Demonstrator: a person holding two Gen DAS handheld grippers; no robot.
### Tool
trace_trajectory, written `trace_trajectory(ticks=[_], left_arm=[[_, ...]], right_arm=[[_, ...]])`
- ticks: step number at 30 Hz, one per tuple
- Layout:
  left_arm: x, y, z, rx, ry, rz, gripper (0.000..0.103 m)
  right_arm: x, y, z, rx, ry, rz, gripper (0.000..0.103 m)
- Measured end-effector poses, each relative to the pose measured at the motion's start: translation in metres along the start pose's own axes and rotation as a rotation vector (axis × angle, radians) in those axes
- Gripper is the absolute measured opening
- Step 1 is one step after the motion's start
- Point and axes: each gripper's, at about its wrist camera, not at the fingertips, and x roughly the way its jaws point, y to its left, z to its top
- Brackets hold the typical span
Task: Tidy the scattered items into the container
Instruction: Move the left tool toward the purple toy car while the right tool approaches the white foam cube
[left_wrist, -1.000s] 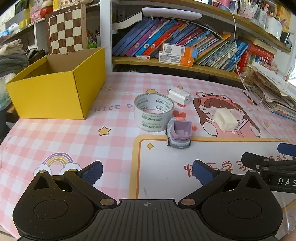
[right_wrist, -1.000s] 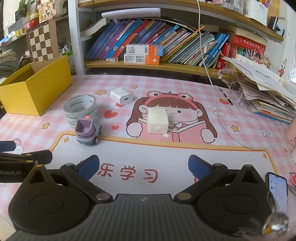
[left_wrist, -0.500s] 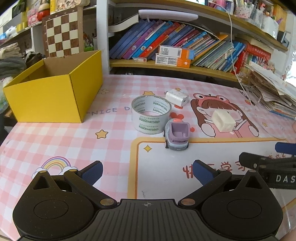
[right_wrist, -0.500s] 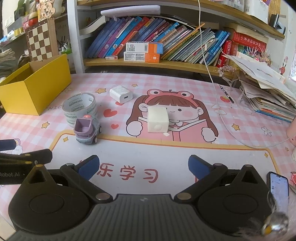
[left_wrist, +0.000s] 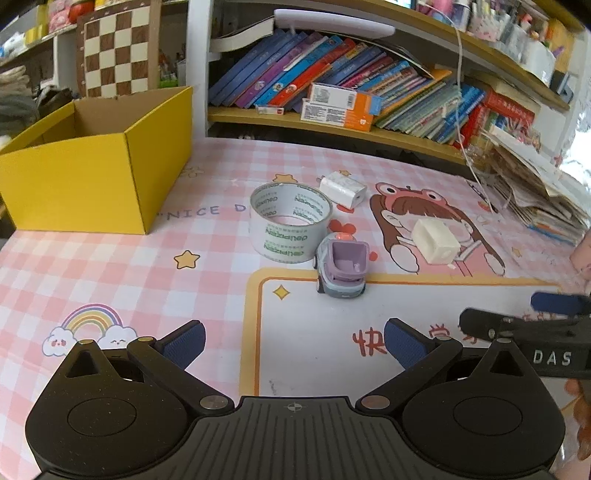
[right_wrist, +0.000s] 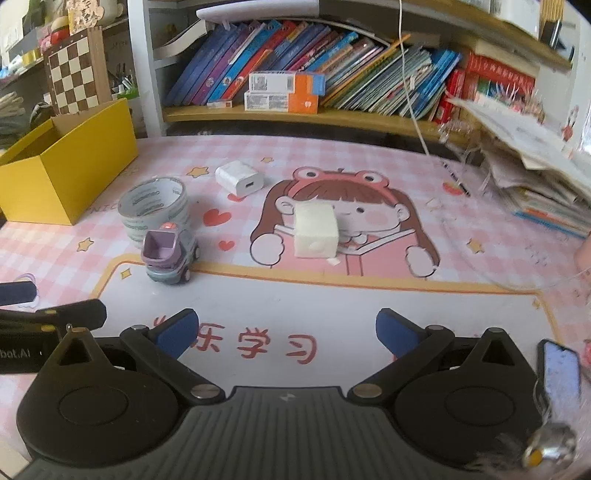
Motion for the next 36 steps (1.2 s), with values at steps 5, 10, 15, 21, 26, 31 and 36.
trace_trajectory(ticks=[5, 10, 15, 21, 26, 31, 36], left_arm=[[0.002, 0.001, 0.003, -0.014, -0.005, 0.021, 0.103], [0.007, 0.000, 0.004, -0.002, 0.014, 0.030, 0.103], [0.009, -0.001, 0.004, -0.006, 0.023, 0.015, 0.103], [0.011, -0.004, 0.004, -0.007, 0.034, 0.003, 0.099], [0.011, -0.008, 0.003, -0.015, 0.032, -0.015, 0.099], [0.015, -0.013, 0.004, -0.009, 0.045, 0.010, 0.100], [0.015, -0.018, 0.004, -0.004, 0.036, 0.010, 0.100]], right_arm=[[0.001, 0.001, 0.002, -0.005, -0.011, 0.011, 0.103], [0.004, 0.001, 0.004, -0.008, -0.016, 0.007, 0.103], [0.009, 0.000, 0.006, -0.011, -0.012, 0.020, 0.103], [0.010, -0.004, 0.008, -0.006, -0.005, 0.052, 0.102], [0.010, -0.007, 0.009, -0.008, -0.013, 0.050, 0.098], [0.012, -0.011, 0.010, -0.013, -0.014, 0.045, 0.097], [0.015, -0.016, 0.011, -0.018, -0.008, 0.031, 0.095]])
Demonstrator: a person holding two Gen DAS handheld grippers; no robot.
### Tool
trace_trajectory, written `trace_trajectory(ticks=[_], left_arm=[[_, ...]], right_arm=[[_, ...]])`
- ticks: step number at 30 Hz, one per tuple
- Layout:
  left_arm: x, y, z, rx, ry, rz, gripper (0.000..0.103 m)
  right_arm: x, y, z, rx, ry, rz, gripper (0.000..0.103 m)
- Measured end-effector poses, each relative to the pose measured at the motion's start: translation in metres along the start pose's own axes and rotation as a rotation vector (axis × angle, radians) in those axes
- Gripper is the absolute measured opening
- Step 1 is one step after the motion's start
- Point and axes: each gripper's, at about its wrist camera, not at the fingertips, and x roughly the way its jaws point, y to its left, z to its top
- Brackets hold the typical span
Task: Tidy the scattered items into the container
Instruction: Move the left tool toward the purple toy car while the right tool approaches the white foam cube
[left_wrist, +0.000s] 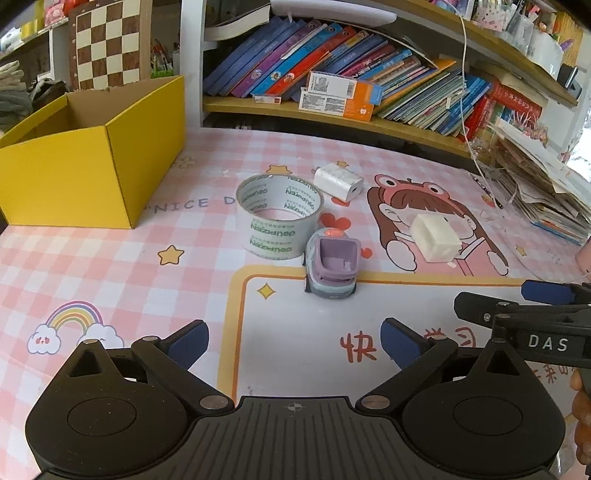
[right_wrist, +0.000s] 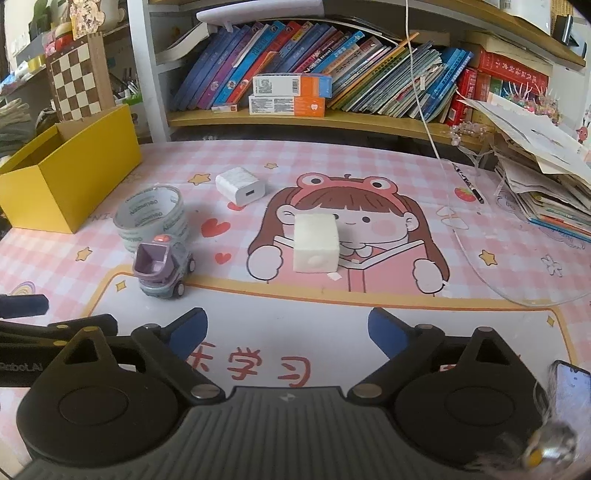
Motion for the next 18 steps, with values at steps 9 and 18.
trace_trajectory(ticks=[9, 18], left_arm=[[0.001, -0.010, 0.001, 0.007, -0.018, 0.020, 0.100], [0.009, -0.027, 0.009, 0.042, -0.038, 0.044, 0.100]], right_arm=[[0.004, -0.010, 0.001, -0.001, -0.004, 0.002, 0.095], [0.012, -0.019, 0.004, 0.001, -0.004, -0.006, 0.095]])
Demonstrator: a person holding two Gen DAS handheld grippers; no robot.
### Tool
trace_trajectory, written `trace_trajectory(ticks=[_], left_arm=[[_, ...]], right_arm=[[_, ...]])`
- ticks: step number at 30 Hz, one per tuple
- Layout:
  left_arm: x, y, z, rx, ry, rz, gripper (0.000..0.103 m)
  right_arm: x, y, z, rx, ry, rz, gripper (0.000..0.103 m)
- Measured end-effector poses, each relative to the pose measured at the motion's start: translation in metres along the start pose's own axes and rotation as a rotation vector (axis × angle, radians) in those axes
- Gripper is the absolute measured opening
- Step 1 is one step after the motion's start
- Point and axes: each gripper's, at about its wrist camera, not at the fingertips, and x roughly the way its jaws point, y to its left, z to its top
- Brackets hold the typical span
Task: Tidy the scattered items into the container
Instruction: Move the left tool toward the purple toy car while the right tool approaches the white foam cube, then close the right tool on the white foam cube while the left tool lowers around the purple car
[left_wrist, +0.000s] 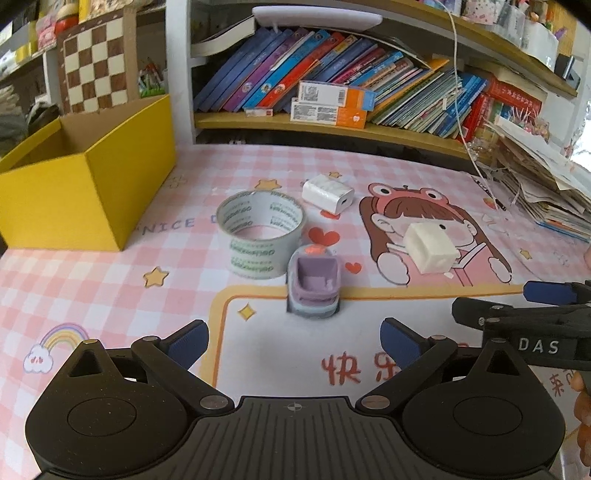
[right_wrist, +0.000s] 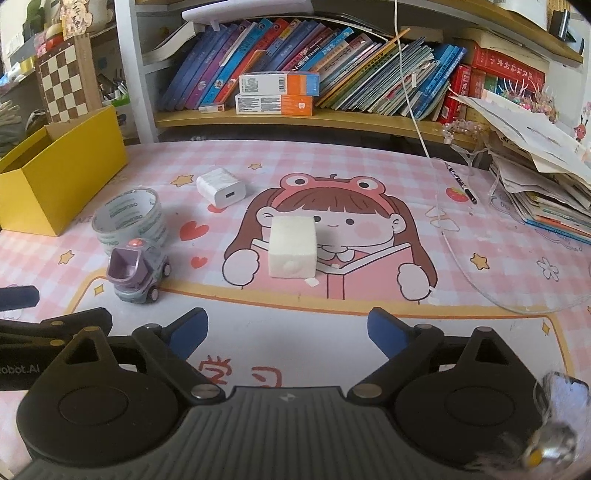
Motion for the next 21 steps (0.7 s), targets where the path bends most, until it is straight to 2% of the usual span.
trace_trajectory(ticks=[11, 16, 21], left_arm=[[0.009, -0.003, 0.005, -0.011, -0.003, 0.017, 0.100], [0.015, -0.005, 0.010, -0.002, -0.004, 0.015, 0.100], [0.024, -0.007, 0.016, 0.001, -0.010, 0.043, 0.100]], right_arm=[[0.009, -0.008, 0.005, 0.001, 0.003, 0.013, 0.095], [0.015, -0.008, 0.008, -0.014, 0.006, 0.022, 0.093], [0.023, -0.009, 0.013, -0.026, 0.006, 0.024, 0.089]])
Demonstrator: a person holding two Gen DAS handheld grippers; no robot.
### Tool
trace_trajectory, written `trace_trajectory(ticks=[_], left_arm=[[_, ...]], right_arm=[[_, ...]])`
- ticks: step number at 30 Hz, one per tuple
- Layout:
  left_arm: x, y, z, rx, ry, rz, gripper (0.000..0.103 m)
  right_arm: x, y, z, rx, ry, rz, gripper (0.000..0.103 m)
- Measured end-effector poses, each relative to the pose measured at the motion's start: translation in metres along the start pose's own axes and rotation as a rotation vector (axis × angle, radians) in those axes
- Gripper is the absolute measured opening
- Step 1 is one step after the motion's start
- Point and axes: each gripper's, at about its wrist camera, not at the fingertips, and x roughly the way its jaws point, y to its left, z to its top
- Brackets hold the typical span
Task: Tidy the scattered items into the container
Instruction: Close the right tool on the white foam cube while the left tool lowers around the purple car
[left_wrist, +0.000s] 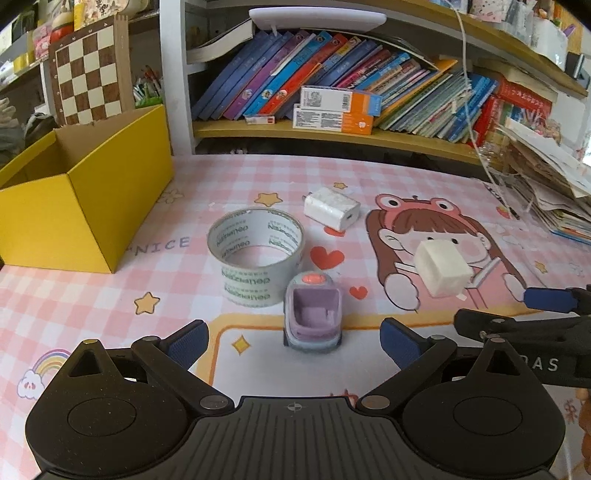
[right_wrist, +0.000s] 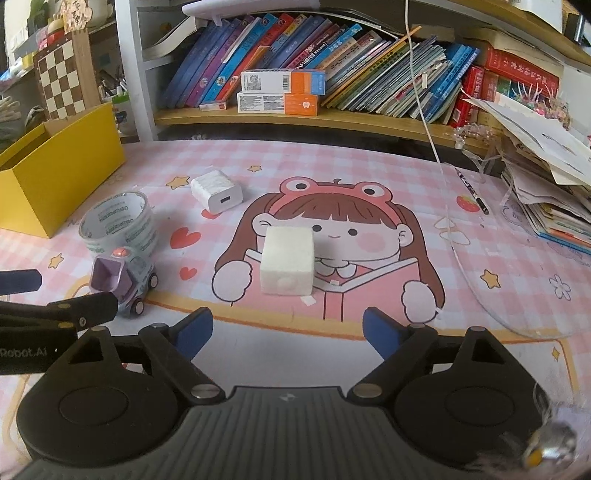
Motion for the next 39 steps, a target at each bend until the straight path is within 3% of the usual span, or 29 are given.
trace_trajectory(ticks=[8, 19, 29, 39], left_arm=[[0.009, 0.000, 0.002, -0.007, 0.005, 0.011, 0.099], [0.012, -0.003, 0.002, -0.002, 0.018, 0.010, 0.088], [0.018, -0.003, 0.003, -0.010, 0.043, 0.024, 0.075], [0.023, -0.005, 0.005, -0.023, 0.036, 0.016, 0.070]], right_arm=[[0.013, -0.002, 0.004, -0.010, 0.017, 0.004, 0.086], [0.023, -0.002, 0.007, -0.026, 0.025, 0.017, 0.081], [0.032, 0.000, 0.009, -0.042, 0.037, 0.016, 0.066], [0.044, 0.001, 0.015, -0.056, 0.040, 0.010, 0.065]])
